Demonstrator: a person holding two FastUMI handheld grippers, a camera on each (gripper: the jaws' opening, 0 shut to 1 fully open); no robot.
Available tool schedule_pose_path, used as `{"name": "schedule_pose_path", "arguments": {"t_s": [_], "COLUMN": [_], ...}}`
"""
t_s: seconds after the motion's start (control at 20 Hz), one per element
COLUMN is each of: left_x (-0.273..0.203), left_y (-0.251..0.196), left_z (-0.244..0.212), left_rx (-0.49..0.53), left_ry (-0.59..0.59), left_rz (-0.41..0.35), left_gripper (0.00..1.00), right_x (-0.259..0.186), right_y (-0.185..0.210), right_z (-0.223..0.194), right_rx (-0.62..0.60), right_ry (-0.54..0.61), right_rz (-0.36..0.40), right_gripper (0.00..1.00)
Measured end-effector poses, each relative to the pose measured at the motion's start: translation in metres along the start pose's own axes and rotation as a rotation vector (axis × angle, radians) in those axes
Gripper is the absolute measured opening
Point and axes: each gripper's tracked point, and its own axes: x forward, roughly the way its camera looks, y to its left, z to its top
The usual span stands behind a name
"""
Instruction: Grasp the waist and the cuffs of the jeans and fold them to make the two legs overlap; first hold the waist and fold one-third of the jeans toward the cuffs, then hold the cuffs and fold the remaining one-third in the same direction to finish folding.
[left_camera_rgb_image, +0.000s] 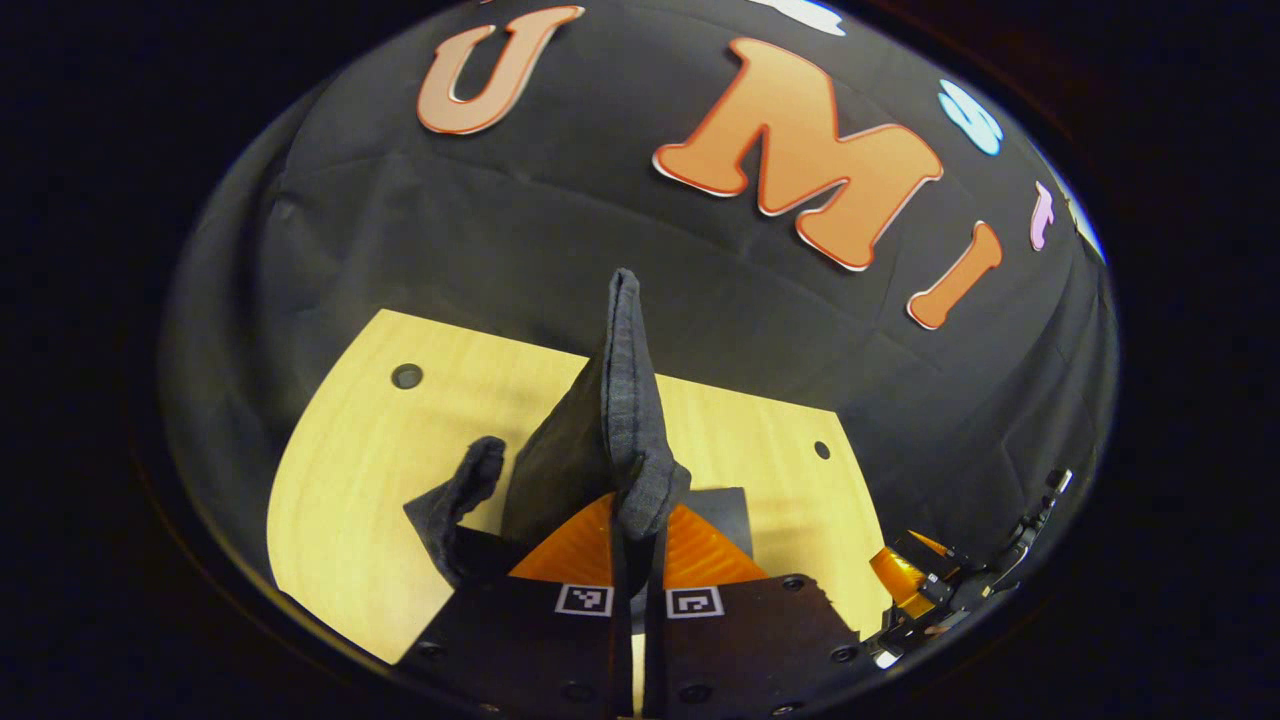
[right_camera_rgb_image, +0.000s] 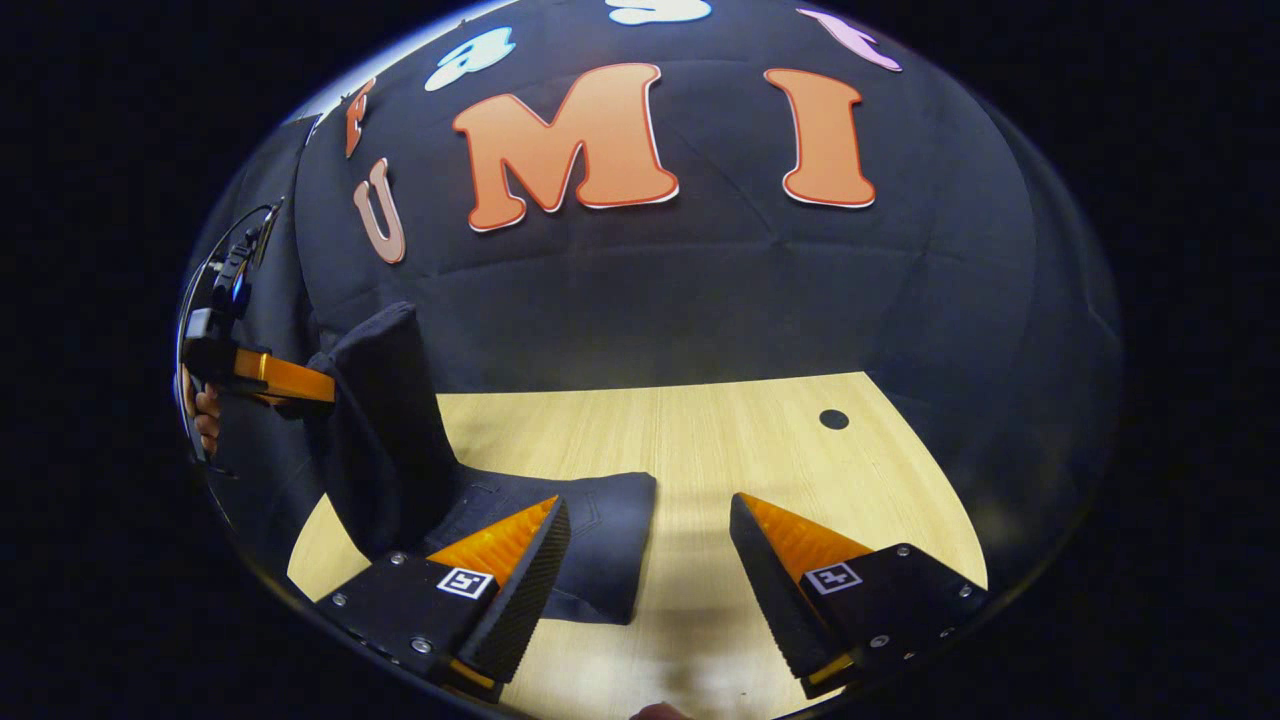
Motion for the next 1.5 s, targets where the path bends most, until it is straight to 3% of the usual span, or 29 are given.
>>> {"name": "schedule_pose_path", "arguments": {"t_s": [0.25,0.45,0.7,1.0,1.1,1.15,1.35,1.5], "left_x": [0.046,0.099,0.129,0.130,0.124,0.113,0.096,0.067], "left_y": [-0.089,-0.134,-0.146,-0.163,-0.198,-0.203,-0.200,-0.185], "left_z": [-0.033,-0.097,-0.149,-0.175,-0.179,-0.172,-0.134,-0.083], "left_rx": [0.088,0.197,0.304,0.340,0.315,0.333,0.404,0.433], "left_ry": [0.040,0.120,0.186,0.223,0.192,0.162,0.023,-0.154], "left_rz": [-0.017,0.002,0.056,0.015,-0.123,-0.133,-0.083,-0.023], "left_gripper": [0.05,0.04,0.09,0.24,0.75,1.00,0.99,0.99], "right_x": [-0.007,-0.010,-0.014,-0.011,-0.010,-0.010,-0.017,-0.026], "right_y": [-0.035,-0.060,-0.075,-0.066,-0.063,-0.062,-0.060,-0.051], "right_z": [-0.004,-0.011,-0.020,-0.023,-0.022,-0.021,-0.007,0.016], "right_rx": [0.032,0.055,0.067,0.060,0.053,0.052,0.041,0.023], "right_ry": [0.000,0.010,0.026,0.046,0.051,0.050,0.022,-0.046], "right_rz": [-0.008,-0.028,-0.045,-0.025,-0.021,-0.020,-0.034,-0.042], "right_gripper": [0.98,0.97,0.98,0.98,0.99,0.99,0.98,0.99]}}
